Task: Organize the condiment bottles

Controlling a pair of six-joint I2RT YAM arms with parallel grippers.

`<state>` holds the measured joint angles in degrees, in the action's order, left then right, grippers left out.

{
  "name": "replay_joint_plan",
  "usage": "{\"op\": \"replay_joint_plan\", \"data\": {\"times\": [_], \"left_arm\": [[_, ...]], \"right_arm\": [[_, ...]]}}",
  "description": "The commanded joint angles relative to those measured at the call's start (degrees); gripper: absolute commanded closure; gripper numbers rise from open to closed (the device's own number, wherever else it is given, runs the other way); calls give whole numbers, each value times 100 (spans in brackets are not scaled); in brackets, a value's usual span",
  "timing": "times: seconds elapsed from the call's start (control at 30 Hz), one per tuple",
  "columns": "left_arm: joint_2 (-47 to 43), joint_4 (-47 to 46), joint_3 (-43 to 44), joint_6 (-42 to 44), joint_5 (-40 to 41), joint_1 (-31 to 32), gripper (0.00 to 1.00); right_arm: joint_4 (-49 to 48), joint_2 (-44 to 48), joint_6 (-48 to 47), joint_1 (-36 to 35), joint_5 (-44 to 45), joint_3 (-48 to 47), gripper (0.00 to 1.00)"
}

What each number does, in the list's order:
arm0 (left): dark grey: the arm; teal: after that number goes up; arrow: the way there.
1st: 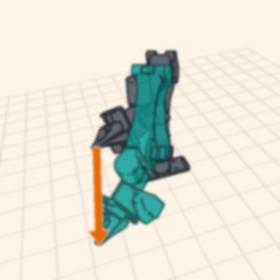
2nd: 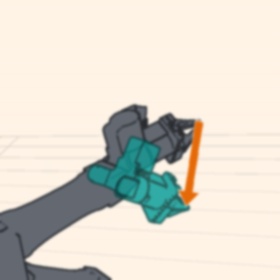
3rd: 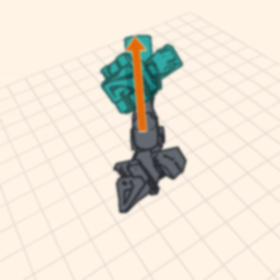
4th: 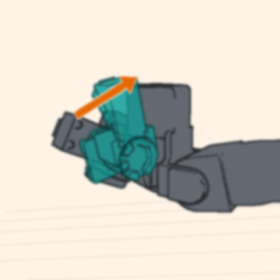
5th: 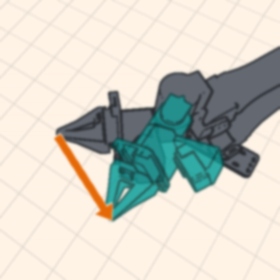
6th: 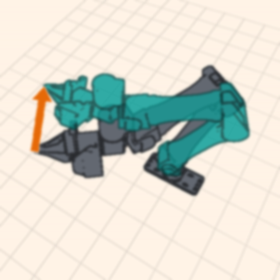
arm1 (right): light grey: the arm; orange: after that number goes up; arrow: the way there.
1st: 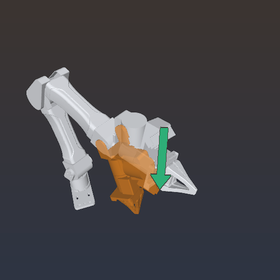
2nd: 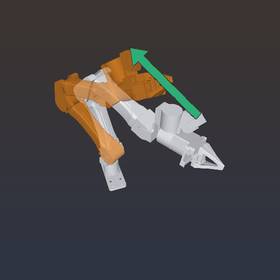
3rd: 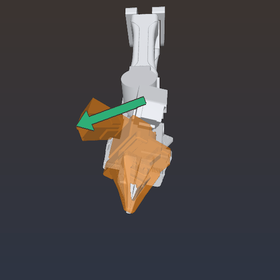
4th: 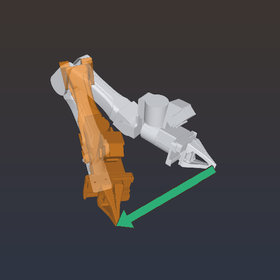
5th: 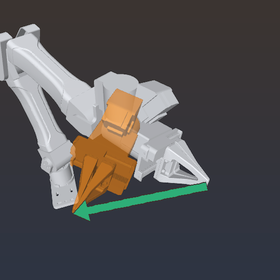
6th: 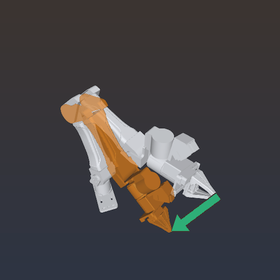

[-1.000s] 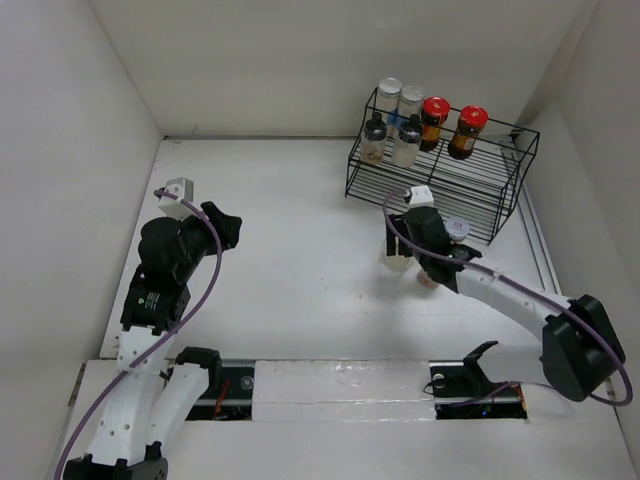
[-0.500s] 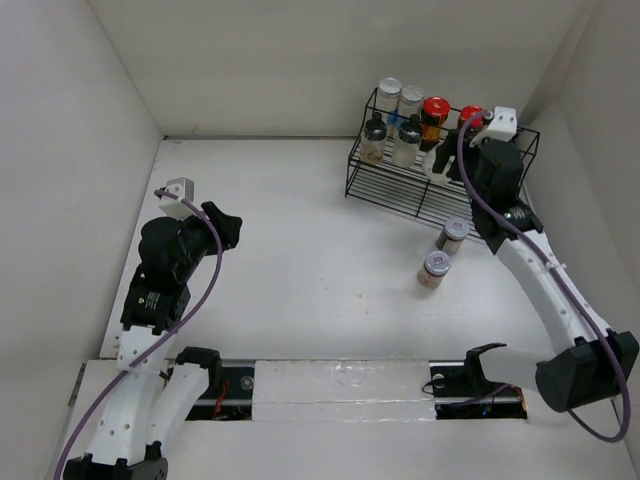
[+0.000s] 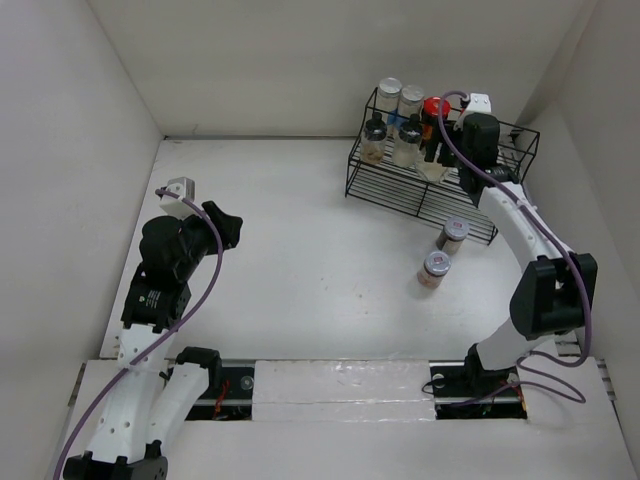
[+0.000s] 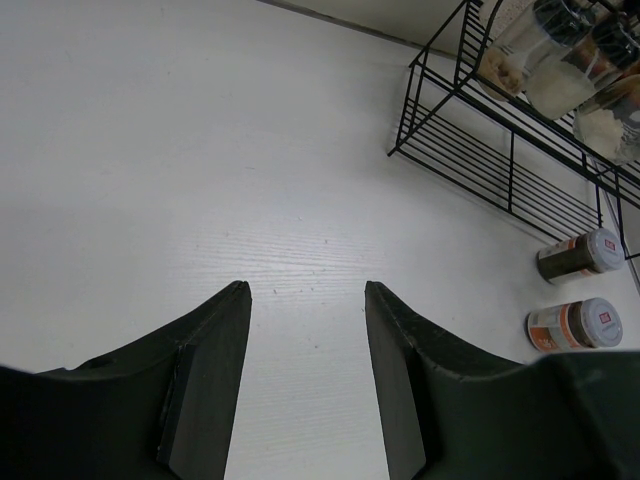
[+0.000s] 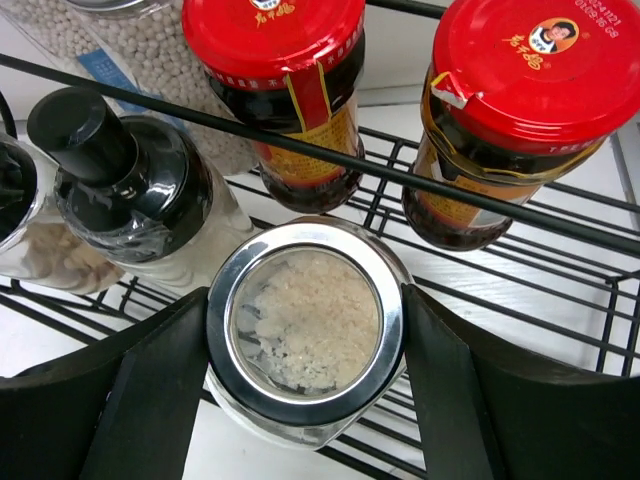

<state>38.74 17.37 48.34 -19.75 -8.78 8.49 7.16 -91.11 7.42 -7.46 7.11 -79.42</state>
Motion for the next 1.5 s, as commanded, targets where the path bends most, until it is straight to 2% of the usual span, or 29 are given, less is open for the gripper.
{"op": "replay_joint_plan", "data": {"times": [0.0, 0.03, 0.17, 0.2, 0.23, 0.37, 0.5, 0.53, 0.6, 0.63, 0.67, 0.73, 0.77, 0.87, 1.1, 1.2, 1.33, 1.47], "left_arm": [[-25, -260, -17, 59, -71, -41, 55], [-25, -260, -17, 59, -72, -41, 55], [-25, -260, -17, 59, -72, -41, 55], [-25, -260, -17, 59, -72, -41, 55], [-25, -260, -17, 59, -72, -41, 55], [-25, -260, -17, 59, -19, -41, 55], [-77, -260, -17, 59, -19, -41, 55], [-16, -260, -17, 59, -19, -41, 55], [-16, -260, -17, 59, -80, -41, 55], [-16, -260, -17, 59, -80, -41, 55], [-16, -260, -17, 59, -80, -41, 55], [-16, -260, -17, 59, -80, -41, 55], [-16, -260, -17, 59, -80, -41, 55], [-16, -260, -17, 59, -80, -41, 55], [-77, -260, 35, 59, -80, -41, 55], [-130, -260, 35, 59, -80, -41, 55], [-130, -260, 35, 59, -133, -41, 55], [-77, -260, 35, 59, -133, -41, 55]], "right_arm": [[-593, 182, -48, -18, -43, -241, 48], [-593, 181, -48, -18, -43, -241, 46], [-540, 259, -48, -18, 17, -101, 15], [-540, 321, -48, -18, 18, -100, 3], [-540, 409, -48, -70, 88, -100, 0], [-540, 1120, -48, -71, 307, 224, 0], [-540, 2209, 136, -298, 773, 1268, 0], [-636, 2751, 363, -378, 861, 1967, 4], [-986, 3308, 584, -649, 993, 2752, 10], [-1067, 3771, 794, -721, 994, 3426, 23], [-1067, 3967, 892, -791, 994, 3685, 25], [-561, 4249, 1015, -1011, 994, 4012, 24], [-349, 4433, 1016, -1072, 1046, 4187, 17], [355, 4611, 1094, -1205, 1222, 4442, 0], [945, 4611, 1480, -1205, 1222, 4943, 0], [630, 4497, 1482, -1205, 1021, 5085, 0], [418, 3788, 1368, -1205, 1020, 5024, 0], [94, 3320, 1428, -1283, 1020, 4909, 5]]}}
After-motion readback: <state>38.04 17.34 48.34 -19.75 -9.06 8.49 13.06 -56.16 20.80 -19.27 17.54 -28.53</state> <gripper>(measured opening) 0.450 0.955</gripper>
